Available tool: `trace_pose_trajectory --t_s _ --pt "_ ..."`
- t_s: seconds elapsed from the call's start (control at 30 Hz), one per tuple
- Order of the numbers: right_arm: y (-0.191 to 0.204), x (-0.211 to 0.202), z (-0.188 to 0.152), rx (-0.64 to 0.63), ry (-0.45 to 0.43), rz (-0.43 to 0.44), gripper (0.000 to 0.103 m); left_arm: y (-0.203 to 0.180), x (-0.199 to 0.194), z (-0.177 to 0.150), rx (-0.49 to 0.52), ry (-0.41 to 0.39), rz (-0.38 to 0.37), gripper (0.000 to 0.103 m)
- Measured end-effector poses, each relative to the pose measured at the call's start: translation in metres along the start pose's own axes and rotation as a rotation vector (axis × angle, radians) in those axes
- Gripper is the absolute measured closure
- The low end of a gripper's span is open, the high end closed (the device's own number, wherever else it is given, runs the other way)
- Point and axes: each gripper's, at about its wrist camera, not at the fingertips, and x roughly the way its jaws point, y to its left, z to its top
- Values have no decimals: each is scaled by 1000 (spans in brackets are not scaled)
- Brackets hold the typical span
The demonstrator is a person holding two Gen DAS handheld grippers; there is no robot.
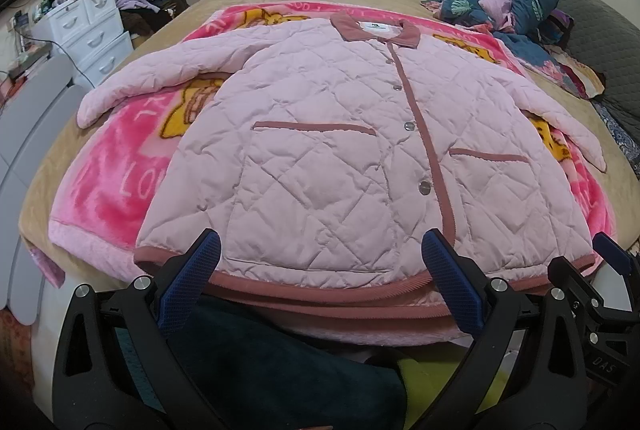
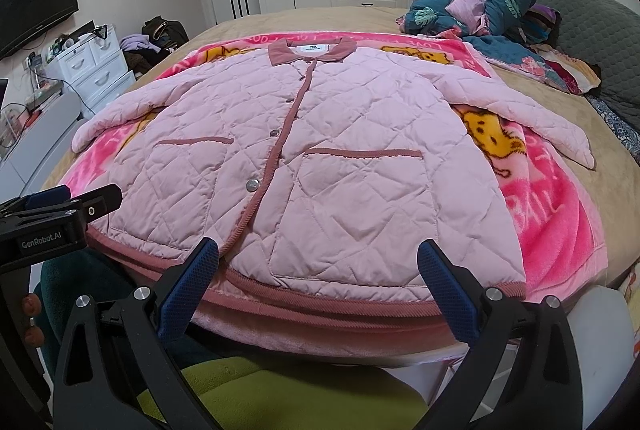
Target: Fold large clothes
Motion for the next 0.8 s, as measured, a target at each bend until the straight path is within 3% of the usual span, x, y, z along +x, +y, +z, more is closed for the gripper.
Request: trace_pose_trajectory --t_s 0.5,0.8 --pt "1 7 1 -9 21 11 4 -3 2 0 0 5 0 9" --pt "-4 28 20 -8 54 48 4 -4 17 23 -10 12 7 9"
